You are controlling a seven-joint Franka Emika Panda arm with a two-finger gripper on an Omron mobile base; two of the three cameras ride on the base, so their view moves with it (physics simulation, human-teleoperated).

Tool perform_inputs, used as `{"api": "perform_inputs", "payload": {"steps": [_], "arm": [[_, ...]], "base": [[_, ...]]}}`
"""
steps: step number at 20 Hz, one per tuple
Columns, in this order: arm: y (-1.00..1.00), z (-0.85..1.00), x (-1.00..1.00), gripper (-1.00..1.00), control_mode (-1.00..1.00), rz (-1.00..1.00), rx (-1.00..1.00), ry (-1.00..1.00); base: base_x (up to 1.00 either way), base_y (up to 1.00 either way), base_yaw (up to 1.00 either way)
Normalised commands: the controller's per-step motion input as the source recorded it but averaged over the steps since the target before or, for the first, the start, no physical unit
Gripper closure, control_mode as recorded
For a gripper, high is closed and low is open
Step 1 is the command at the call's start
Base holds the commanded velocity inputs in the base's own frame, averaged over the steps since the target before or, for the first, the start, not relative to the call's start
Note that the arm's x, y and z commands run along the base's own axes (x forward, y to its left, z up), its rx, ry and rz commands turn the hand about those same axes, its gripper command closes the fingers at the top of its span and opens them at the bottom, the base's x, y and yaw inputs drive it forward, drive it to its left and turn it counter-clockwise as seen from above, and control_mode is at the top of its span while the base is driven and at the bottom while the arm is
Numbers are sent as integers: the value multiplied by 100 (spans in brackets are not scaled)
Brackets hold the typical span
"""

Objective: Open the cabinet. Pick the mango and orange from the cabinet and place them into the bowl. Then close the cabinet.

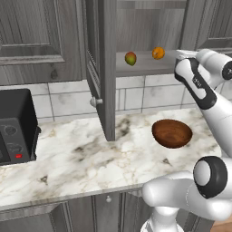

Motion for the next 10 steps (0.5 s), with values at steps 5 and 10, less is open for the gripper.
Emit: {"api": "perform_inputs", "payload": {"steps": [5, 10], "arm": [[0, 0, 0, 100, -100, 0, 0, 0], [-1, 0, -3, 100, -100, 0, 0, 0]], "base": [[0, 0, 0], [0, 0, 0]]}}
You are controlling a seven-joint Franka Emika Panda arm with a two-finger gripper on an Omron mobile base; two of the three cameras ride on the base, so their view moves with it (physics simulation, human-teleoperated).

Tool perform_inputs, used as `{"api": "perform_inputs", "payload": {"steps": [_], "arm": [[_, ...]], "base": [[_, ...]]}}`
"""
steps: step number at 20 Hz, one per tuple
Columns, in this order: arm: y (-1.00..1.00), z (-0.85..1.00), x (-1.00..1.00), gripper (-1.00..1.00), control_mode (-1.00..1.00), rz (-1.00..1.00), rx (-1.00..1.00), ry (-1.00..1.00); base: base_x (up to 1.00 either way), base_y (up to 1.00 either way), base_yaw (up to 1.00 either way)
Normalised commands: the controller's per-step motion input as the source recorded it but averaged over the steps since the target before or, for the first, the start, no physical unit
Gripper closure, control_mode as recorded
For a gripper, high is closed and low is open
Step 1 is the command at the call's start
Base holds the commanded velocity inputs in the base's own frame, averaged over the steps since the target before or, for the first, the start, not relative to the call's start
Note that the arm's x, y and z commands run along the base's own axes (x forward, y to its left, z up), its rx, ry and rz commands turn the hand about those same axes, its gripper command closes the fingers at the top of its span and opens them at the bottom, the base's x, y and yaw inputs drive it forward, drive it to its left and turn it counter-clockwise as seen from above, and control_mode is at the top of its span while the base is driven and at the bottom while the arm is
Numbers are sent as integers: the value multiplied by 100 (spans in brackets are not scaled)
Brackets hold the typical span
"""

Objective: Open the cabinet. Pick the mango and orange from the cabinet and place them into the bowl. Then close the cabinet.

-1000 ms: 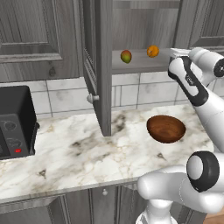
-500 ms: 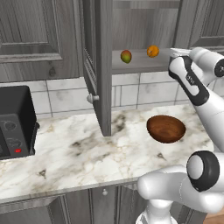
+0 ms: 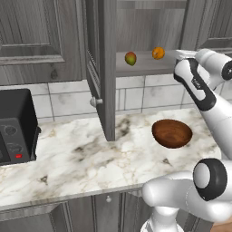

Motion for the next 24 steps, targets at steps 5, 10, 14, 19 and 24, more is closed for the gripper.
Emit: {"api": "perform_inputs", "payload": {"steps": [5, 10, 14, 19, 24], "arm": [[-22, 1, -43, 100, -100, 0, 0, -7], [-48, 0, -82, 100, -100, 0, 3, -9], [-62, 0, -98, 100, -100, 0, 5, -5], [-76, 0, -100, 100, -100, 0, 7, -2], [-82, 0, -100, 100, -100, 0, 7, -2]], "base": [[0, 0, 0], [0, 0, 0], [0, 0, 0], [0, 0, 0], [0, 0, 0]]}}
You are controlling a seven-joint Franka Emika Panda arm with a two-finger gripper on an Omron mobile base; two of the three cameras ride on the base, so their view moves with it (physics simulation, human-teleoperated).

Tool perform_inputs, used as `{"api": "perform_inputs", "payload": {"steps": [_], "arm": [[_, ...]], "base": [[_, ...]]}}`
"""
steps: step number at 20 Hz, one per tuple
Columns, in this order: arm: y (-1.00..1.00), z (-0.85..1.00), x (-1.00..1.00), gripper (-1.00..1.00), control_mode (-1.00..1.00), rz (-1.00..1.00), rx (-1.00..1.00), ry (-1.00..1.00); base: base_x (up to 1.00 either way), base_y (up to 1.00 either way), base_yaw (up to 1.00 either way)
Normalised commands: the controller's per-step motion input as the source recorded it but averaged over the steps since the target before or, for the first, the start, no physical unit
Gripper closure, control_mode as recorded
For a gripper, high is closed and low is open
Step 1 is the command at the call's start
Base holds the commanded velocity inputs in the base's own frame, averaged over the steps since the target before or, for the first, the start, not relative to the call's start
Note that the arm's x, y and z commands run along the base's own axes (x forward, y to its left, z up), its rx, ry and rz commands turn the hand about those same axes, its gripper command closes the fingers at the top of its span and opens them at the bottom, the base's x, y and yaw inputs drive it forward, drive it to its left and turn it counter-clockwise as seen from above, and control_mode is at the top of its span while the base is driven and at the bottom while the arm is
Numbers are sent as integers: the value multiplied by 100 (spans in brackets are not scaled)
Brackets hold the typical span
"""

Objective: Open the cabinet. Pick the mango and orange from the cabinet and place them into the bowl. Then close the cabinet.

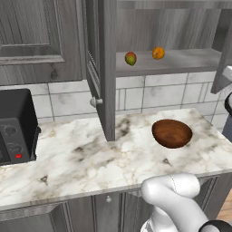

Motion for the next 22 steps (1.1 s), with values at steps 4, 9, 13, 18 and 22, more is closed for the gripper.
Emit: {"api": "perform_inputs", "payload": {"steps": [4, 9, 13, 18, 22], "arm": [[-76, 0, -84, 100, -100, 0, 4, 0], [-54, 0, -51, 100, -100, 0, 1, 0], [0, 0, 0, -100, -100, 0, 0, 0], [0, 0, -7, -100, -100, 0, 0, 0], [0, -3, -35, -100, -100, 0, -4, 0]], "base": [[0, 0, 0], [0, 0, 0], [0, 0, 0], [0, 0, 0], [0, 0, 0]]}}
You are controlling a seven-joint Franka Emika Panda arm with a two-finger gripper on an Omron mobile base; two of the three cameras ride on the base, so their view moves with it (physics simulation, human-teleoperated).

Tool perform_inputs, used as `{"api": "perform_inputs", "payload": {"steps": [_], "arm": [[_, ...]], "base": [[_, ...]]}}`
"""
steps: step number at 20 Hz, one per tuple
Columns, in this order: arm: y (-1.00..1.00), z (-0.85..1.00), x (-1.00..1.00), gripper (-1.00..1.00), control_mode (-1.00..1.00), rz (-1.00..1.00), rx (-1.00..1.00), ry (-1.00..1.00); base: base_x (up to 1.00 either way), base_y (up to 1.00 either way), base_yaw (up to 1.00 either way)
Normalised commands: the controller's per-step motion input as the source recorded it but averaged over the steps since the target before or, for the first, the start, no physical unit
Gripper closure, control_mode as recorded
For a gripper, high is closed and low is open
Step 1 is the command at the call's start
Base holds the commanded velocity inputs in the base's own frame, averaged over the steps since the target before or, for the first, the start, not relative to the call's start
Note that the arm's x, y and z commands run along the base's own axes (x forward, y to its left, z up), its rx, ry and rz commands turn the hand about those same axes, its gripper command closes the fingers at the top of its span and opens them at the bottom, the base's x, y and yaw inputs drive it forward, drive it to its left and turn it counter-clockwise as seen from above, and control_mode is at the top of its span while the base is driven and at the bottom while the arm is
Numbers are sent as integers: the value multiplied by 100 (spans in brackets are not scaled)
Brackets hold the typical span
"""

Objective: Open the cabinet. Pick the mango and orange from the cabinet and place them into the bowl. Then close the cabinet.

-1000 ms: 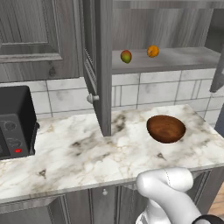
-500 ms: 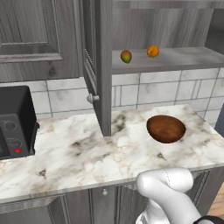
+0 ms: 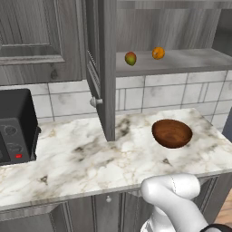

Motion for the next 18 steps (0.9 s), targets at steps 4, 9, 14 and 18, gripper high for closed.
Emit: {"api": "perform_inputs", "payload": {"steps": [4, 9, 14, 18], "arm": [[2, -16, -12, -100, -100, 1, -13, 0], [0, -3, -11, -100, -100, 18, -2, 2], [6, 2, -58, -100, -100, 7, -2, -8], [6, 8, -98, -100, -100, 0, -2, -19]], "base": [[0, 0, 0], [0, 0, 0], [0, 0, 0], [0, 0, 0]]}}
